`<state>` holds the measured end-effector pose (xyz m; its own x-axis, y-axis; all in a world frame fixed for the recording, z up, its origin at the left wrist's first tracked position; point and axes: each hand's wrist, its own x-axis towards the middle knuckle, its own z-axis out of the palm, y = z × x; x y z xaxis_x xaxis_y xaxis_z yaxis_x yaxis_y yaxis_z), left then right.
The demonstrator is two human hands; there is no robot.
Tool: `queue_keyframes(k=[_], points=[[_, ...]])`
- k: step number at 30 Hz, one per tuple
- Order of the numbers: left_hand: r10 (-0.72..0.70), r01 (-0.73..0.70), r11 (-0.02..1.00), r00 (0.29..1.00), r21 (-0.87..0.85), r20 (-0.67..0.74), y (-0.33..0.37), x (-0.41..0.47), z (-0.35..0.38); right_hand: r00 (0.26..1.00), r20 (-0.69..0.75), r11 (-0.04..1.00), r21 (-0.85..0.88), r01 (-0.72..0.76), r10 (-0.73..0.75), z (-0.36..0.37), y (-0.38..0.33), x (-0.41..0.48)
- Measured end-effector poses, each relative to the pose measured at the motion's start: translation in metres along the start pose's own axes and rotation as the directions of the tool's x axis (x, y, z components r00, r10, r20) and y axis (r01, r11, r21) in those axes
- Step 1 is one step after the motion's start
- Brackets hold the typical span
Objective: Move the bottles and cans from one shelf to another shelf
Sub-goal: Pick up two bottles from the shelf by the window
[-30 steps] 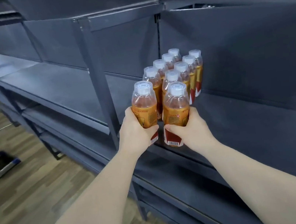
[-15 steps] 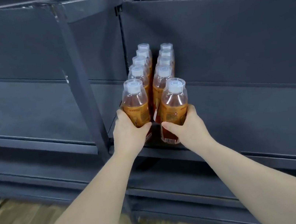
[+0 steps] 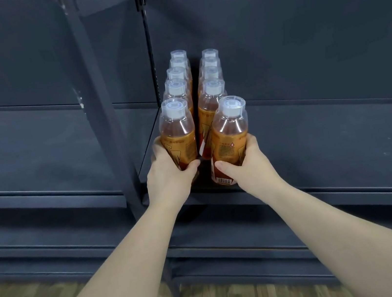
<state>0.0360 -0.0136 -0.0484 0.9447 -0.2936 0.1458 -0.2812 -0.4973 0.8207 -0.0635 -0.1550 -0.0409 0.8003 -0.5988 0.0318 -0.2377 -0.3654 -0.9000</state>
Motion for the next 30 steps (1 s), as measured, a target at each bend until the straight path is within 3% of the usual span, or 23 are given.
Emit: queue_keyframes(k=[6, 14, 21, 30], points=[[0.007, -0.007, 1.000, 1.000, 0.013, -0.013, -0.001, 0.000, 0.000, 1.000, 0.002, 1.000, -0.019, 0.002, -0.002, 0.002, 0.001, 0.002], [0.002, 0.004, 0.996, 0.998, 0.093, -0.070, 0.007, 0.004, 0.005, 0.985, -0.175, 0.987, -0.159, -0.017, -0.011, 0.024, -0.001, 0.007], [0.051, -0.048, 0.998, 0.996, -0.047, 0.071, -0.008, 0.001, -0.004, 1.000, -0.029, 0.996, -0.088, -0.004, 0.001, 0.017, 0.011, 0.004], [0.048, -0.045, 0.998, 0.995, -0.032, 0.083, -0.012, 0.003, -0.005, 0.978, -0.205, 0.952, -0.290, -0.095, 0.035, 0.034, 0.004, 0.011]])
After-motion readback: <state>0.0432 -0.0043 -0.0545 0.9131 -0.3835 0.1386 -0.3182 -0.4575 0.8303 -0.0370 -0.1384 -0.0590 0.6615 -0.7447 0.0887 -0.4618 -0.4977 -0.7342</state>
